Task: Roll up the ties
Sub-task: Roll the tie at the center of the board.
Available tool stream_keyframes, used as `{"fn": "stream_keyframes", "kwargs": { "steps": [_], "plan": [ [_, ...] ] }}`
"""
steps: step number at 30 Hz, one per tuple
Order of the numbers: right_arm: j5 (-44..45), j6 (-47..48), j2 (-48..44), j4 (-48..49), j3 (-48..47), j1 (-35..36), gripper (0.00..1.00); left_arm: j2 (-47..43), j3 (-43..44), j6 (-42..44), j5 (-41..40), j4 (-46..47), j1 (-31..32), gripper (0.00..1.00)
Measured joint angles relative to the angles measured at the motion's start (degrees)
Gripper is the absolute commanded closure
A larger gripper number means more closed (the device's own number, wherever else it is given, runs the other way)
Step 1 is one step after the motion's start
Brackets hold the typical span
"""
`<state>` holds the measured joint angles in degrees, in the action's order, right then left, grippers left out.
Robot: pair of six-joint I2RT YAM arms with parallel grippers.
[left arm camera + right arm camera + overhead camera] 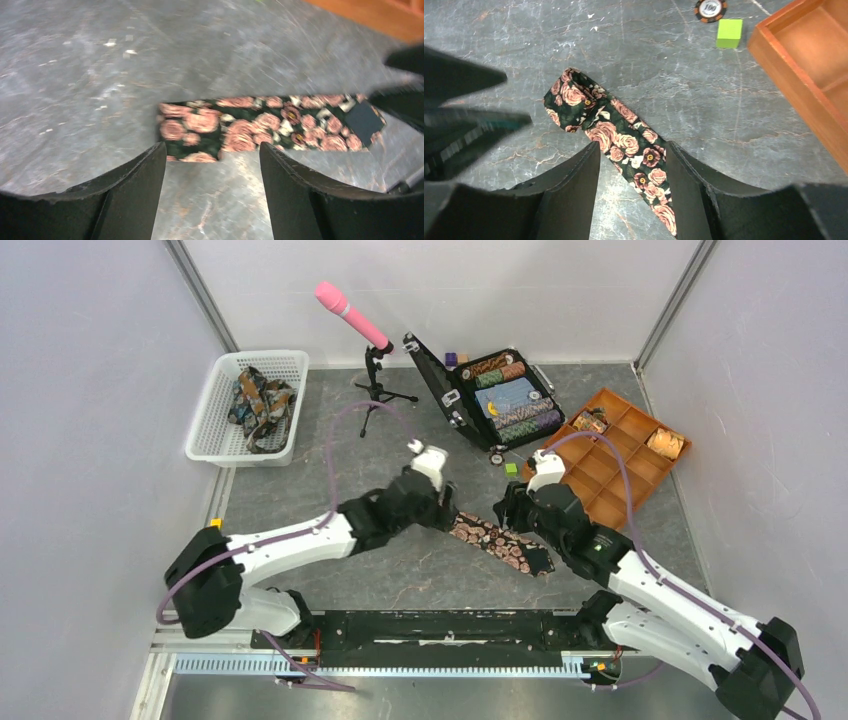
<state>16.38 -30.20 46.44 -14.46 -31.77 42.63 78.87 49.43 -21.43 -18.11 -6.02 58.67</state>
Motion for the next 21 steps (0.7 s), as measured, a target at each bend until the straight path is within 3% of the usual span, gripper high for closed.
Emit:
{"fn": "stream_keyframes", "kwargs": {
  "steps": [6, 15, 21],
  "plan": [
    [-6.16, -1.51, 6.19, 5.73, 0.57, 0.00, 0.49, -7.50, -9.90, -5.46, 8.48, 6.34, -15.15, 0.23],
    [-16.55, -6.75, 20.81, 20.85, 2.34, 0.02, 0.70, -9.53, -17.44, -11.37, 17.31, 12.48, -22.84, 0.24],
    [-21.49, -10.95, 28.63, 30.27, 2.34, 0.02, 0.76, -7.72, -18.53, -13.09, 20.96, 17.11, -24.48, 0.24]
  ]
}}
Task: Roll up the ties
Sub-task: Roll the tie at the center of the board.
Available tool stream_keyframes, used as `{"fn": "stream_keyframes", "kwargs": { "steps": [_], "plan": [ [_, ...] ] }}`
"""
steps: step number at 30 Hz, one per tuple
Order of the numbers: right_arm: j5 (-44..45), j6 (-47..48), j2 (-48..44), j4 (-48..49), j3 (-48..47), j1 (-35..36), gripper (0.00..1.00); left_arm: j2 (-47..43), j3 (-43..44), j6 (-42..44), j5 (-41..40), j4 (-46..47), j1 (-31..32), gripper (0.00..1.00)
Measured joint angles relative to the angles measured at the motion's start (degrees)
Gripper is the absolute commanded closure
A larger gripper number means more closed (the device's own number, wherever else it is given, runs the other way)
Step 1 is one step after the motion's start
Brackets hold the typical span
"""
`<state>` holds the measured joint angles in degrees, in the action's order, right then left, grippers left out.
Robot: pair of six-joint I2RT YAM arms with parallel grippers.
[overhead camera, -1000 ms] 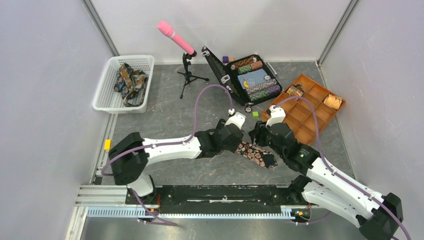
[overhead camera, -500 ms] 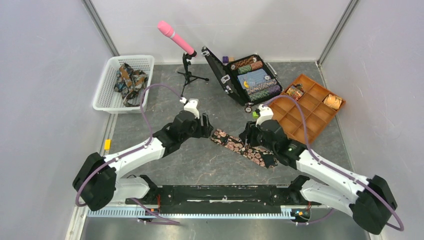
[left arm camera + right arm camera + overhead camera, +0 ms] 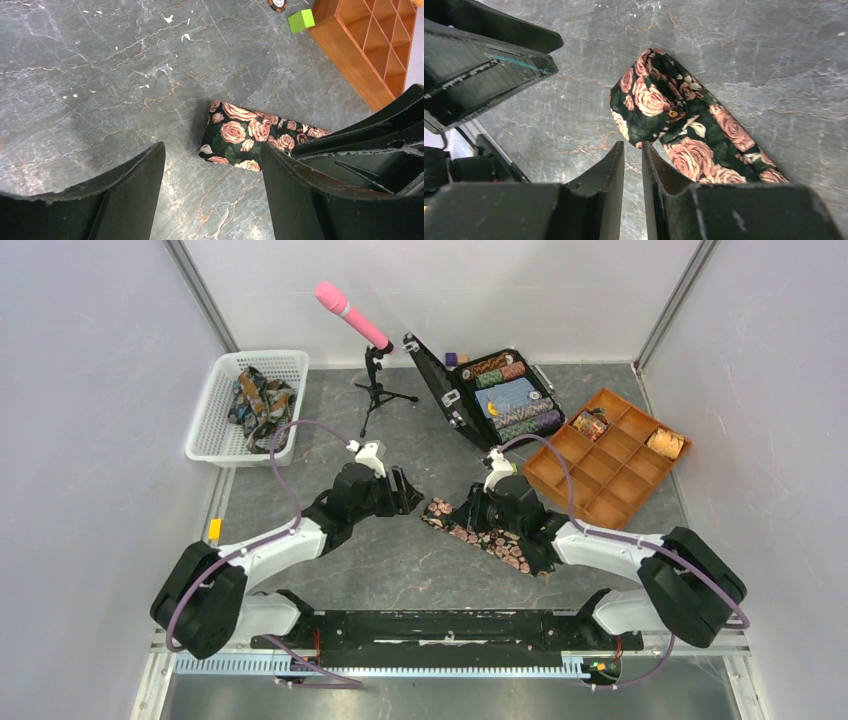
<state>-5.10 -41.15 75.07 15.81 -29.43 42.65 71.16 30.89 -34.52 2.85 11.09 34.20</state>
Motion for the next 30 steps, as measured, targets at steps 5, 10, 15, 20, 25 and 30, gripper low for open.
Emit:
{"fn": "stream_keyframes", "kwargs": {
  "steps": [5, 10, 15, 20, 25, 30],
  "plan": [
    [-2.01, -2.43, 3.45, 4.68, -0.02, 0.00, 0.78, 3.39, 0.00, -0.39, 2.21, 2.86, -0.37, 0.25],
    [-2.93, -3.89, 5.73, 7.19, -0.02, 0.00, 0.79, 6.75, -0.02, -0.39, 3.74, 4.31, -0.39, 0.26],
    [-2.60, -4.22, 7.48, 7.82, -0.02, 0.00, 0.80, 9.99, 0.02, -0.39, 5.01, 5.97, -0.39, 0.26],
    [-1.44, -4.22, 8.79, 7.69, -0.02, 0.00, 0.80, 13.68, 0.31, -0.37, 6.82, 7.54, -0.39, 0.26],
    [-0.26, -4.22, 9.44, 7.41, -0.02, 0.00, 0.80, 16.11, 0.44, -0.39, 9.40, 9.97, -0.39, 0.26],
    [0.72, -4.17, 9.79, 6.60, -0.13, 0.00, 0.81, 17.53, 0.48, -0.44, 12.20, 12.96, -0.39, 0.25]
  ]
}}
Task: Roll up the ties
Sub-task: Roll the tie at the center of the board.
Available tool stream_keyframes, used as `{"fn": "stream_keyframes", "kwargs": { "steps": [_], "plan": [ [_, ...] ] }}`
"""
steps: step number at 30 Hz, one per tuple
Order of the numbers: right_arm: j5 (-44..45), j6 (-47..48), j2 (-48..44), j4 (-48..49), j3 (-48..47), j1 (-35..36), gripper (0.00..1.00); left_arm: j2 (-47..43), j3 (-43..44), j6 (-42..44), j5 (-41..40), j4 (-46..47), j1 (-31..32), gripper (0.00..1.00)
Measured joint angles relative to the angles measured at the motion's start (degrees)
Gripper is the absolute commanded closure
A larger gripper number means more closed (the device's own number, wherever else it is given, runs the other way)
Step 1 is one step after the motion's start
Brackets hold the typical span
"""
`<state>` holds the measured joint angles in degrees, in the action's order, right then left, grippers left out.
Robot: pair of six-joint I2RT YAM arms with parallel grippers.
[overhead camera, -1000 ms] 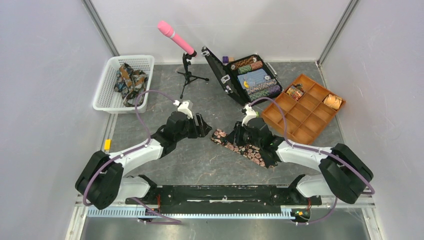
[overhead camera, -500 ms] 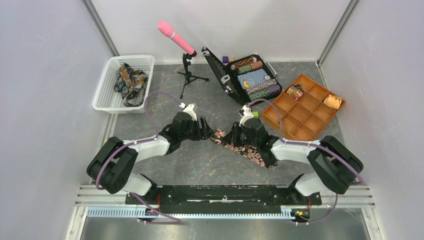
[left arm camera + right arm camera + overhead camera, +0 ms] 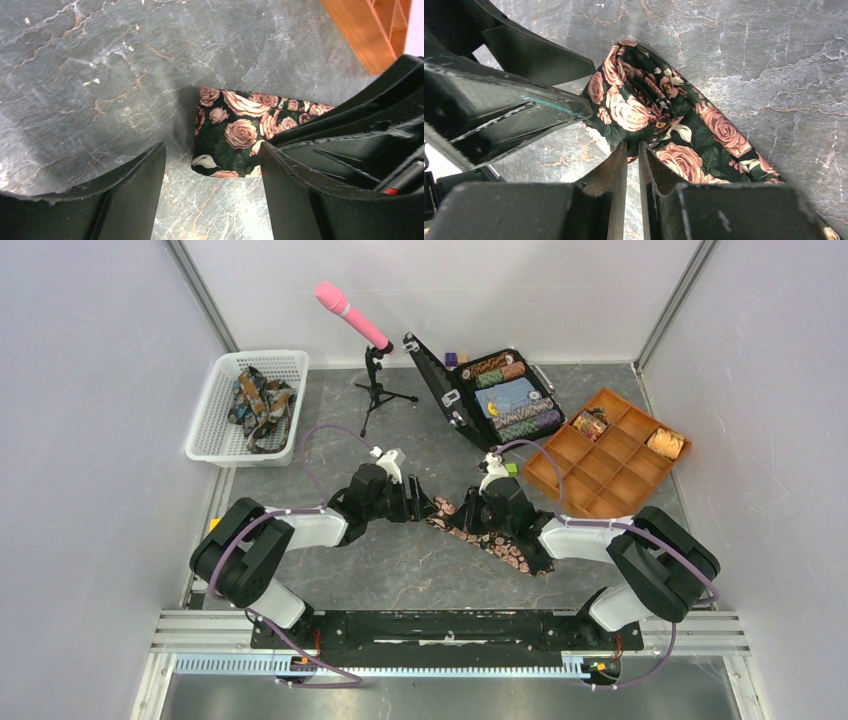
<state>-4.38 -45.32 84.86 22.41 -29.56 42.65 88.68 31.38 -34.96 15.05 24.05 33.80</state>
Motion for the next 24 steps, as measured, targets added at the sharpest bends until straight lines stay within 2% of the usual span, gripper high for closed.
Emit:
{"fn": "stream_keyframes", "kwargs": {
  "steps": [19, 24],
  "plan": [
    [0.96, 0.00, 1.49, -1.60, -0.63, -0.13, 0.81, 6.95, 0.81, -0.61, 7.15, 9.55, 0.00, 0.24],
    [0.92, 0.00, 1.51, -1.64, -0.63, -0.22, 0.81, 9.64, 1.64, -0.59, 9.73, 12.74, -0.02, 0.32]
  ]
}}
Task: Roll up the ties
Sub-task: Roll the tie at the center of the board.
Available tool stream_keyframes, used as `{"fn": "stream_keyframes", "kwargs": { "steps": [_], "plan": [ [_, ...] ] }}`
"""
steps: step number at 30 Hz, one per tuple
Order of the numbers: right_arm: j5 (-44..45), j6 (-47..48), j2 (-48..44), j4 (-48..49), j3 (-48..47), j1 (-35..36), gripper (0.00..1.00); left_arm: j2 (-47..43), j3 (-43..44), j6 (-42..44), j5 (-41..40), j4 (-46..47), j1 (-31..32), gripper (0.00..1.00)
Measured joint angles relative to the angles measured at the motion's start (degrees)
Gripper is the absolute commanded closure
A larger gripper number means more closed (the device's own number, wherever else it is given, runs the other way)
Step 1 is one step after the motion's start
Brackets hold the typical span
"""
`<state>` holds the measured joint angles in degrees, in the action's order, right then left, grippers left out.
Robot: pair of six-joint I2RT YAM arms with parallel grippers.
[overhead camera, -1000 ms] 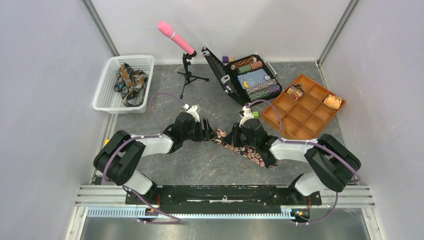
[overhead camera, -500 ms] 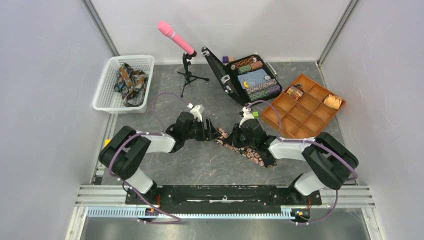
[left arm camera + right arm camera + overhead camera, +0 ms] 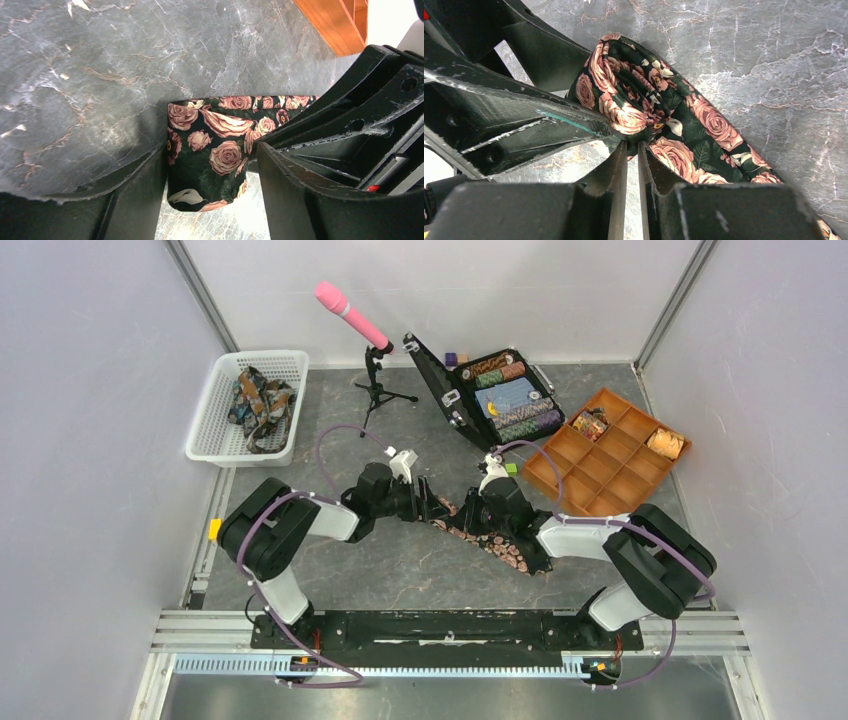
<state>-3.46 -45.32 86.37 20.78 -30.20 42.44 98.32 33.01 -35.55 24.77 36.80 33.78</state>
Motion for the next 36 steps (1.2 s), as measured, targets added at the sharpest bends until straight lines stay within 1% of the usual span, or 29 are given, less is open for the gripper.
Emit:
{"fn": "stream_keyframes", "kwargs": {
  "steps": [6, 12, 15, 20, 25, 28, 31, 36],
  "plan": [
    [-0.02, 0.00, 0.15, -0.13, -0.02, -0.17, 0.81, 2.36, -0.17, -0.07, 2.40, 3.78, -0.31, 0.40],
    [-0.13, 0.02, 0.33, -0.13, -0.02, -0.17, 0.81, 2.58, -1.40, -0.61, 2.86, 6.60, -0.42, 0.53],
    [-0.17, 0.13, 0.33, -0.20, -0.11, -0.17, 0.80, 2.58, -1.49, -0.76, 3.04, 6.93, -0.44, 0.55],
    [-0.50, 1.09, -0.15, -0.85, -0.13, -0.22, 0.77, 2.47, -1.46, -1.07, 2.86, 6.45, -0.44, 0.55],
    [-0.39, 4.33, -4.55, -4.52, -0.15, -0.22, 0.76, -0.48, -1.36, -0.96, 1.18, 1.29, -0.44, 0.55],
    [0.37, 6.54, -8.00, -6.69, -0.17, -0.24, 0.75, -3.78, -0.81, -0.42, -1.36, -4.57, -0.33, 0.55],
    [1.95, 8.68, -10.54, -8.59, -0.07, -0.22, 0.75, -6.84, -0.07, 0.59, -4.04, -9.73, -0.31, 0.55],
    [6.03, 11.45, -13.22, -11.50, 2.19, -0.24, 0.75, -9.60, 1.14, 2.21, -8.28, -15.65, 0.02, 0.55]
  ]
}}
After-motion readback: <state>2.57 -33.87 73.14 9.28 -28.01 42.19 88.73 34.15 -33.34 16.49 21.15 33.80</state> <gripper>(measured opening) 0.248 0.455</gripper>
